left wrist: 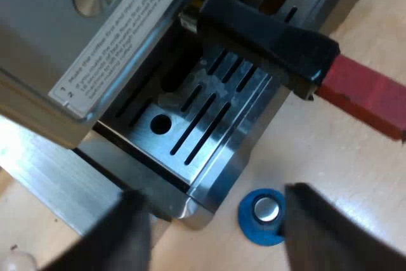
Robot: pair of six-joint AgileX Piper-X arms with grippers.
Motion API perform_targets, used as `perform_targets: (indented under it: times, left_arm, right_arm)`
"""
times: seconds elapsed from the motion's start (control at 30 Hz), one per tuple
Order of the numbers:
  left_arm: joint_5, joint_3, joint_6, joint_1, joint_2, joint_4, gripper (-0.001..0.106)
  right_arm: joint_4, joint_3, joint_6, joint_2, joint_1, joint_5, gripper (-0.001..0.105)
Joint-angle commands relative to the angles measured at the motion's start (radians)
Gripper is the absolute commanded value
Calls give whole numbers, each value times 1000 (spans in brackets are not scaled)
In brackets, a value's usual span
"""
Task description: Put the handle in the coffee machine
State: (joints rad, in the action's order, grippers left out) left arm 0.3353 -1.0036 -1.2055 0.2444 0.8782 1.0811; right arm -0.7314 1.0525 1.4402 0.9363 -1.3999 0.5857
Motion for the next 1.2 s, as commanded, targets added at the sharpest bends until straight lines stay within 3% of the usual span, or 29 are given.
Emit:
perform_targets:
  times: [0.03, 0.2, 0.33, 0.47, 0.73, 0.8, 1.07, 1.2]
  left_arm:
    - [-11, -15, -29, 0, -33, 70, 105]
    - [-5, -14, -100, 0, -95, 80, 105]
    - [-4, -14, -113, 0, -127, 80, 105]
    - [-4, -41, -157, -7, -137, 80, 105]
    - [-4, -144, -168, -120, -134, -22, 105]
    - [-4, -169, -212, -146, -134, -51, 105]
    - [4, -234, -334, -161, -137, -47, 105]
    - [6, -241, -340, -163, -139, -27, 105]
  right_arm:
    - [-19, 4, -7, -7, 1, -32, 79]
    - [-39, 4, -7, -7, 1, -104, 79]
    - [-39, 20, -7, -7, 13, -150, 80]
    - [-52, 59, -1, -7, 106, -244, 79]
    - [-76, 117, 63, -7, 378, -406, 79]
    - [-105, 133, 94, -7, 465, -440, 79]
    - [-243, 226, 209, -18, 665, -442, 79]
    - [-273, 251, 247, -60, 784, -450, 79]
